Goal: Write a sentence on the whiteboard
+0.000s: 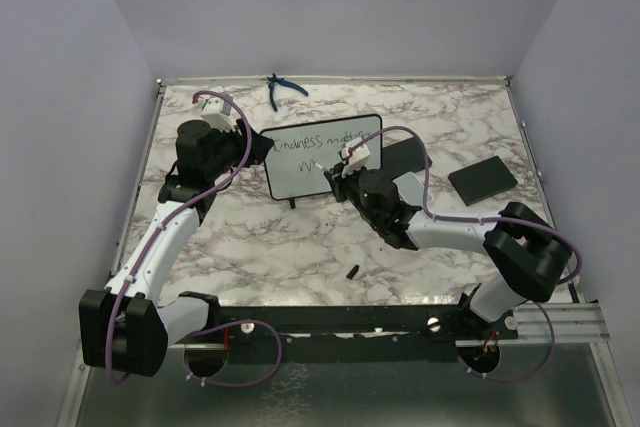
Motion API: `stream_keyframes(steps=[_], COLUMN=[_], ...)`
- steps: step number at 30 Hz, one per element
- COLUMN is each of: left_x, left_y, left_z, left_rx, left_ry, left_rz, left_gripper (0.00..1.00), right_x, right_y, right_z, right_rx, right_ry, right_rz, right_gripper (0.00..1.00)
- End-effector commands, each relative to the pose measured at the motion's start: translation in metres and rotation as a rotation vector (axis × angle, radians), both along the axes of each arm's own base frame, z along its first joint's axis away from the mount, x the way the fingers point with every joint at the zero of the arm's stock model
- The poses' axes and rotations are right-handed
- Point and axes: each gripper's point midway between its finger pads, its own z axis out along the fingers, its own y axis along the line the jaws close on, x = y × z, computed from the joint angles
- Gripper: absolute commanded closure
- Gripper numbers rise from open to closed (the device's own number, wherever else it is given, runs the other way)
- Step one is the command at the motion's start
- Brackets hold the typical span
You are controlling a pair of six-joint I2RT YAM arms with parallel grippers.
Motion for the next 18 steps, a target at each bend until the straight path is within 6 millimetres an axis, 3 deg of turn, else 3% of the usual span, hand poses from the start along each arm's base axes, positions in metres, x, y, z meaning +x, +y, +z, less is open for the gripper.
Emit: stream_keyframes(steps=[1,18], left_x=[-0.0049,-0.0057], left_y=[-0.0052,-0.0051], left_z=[0.0101,0.0121], left_rx=[-0.016,-0.015], left_ry=[-0.034,-0.041], left_rz=[-0.026,-0.025], left_gripper=[0.51,0.51], right_x=[-0.0045,-0.0041], right_y=[-0.0098,-0.0098], right_z=[-0.0093,-0.0157], right_rx=[0.005,-0.012], right_ry=[0.026,0.034], right_rz=[-0.028,-0.029], right_gripper=[0.99,1.00])
